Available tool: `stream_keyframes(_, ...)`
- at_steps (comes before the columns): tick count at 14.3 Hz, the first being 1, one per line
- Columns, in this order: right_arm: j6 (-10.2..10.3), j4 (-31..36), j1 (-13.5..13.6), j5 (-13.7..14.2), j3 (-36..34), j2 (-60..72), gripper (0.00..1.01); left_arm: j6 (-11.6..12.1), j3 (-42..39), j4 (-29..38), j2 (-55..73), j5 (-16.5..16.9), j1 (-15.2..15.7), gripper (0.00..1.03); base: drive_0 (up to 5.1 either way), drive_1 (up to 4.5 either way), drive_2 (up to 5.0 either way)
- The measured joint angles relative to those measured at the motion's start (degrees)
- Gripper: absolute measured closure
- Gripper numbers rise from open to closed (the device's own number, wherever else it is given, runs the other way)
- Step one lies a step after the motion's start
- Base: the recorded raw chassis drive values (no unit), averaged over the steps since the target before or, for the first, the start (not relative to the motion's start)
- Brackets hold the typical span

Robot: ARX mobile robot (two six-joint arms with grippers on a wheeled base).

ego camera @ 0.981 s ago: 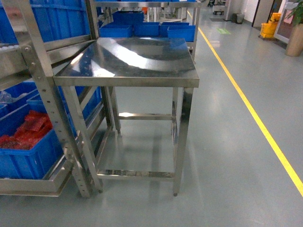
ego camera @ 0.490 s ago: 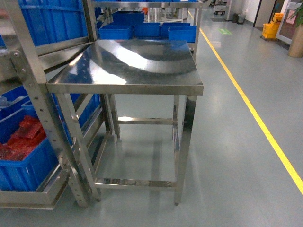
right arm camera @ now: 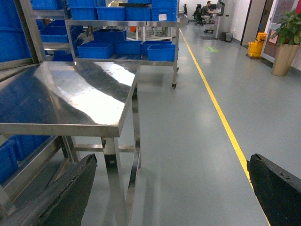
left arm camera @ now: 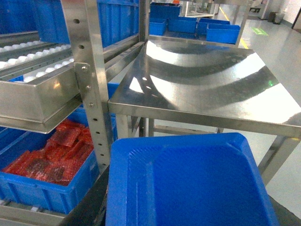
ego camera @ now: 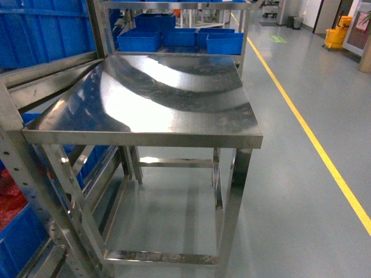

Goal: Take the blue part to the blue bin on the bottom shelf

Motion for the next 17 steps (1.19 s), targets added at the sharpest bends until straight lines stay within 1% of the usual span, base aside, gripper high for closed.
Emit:
stream_keyframes(1, 0.00, 0.20, 0.00, -0.02, 0.00, 0.00, 0.03, 0.00, 0.00, 0.09, 0.00, 0.04, 0.00, 0.59, 2.7, 2.32, -5.0)
stream_keyframes(3, 0.00, -0.17, 0.00, 0.17, 0.00, 0.00, 0.03, 0.02, 0.00, 0.13, 0.31, 0.17, 0.00, 0.59, 0.0, 0.00, 0.0)
stream_keyframes(15, 0.00, 0.09, 0.00, 0.00, 0.00, 0.00, 0.03, 0.00, 0.00, 0.13, -0.04, 0.20, 0.00, 0.59, -4.8, 2.57, 2.6)
stream_keyframes(17, 0.00, 0.17, 0.00, 0.02, 0.00, 0.00, 0.03, 0.02, 0.00, 0.07, 0.00, 0.24, 0.00, 0.59, -4.9, 1.26, 3.5)
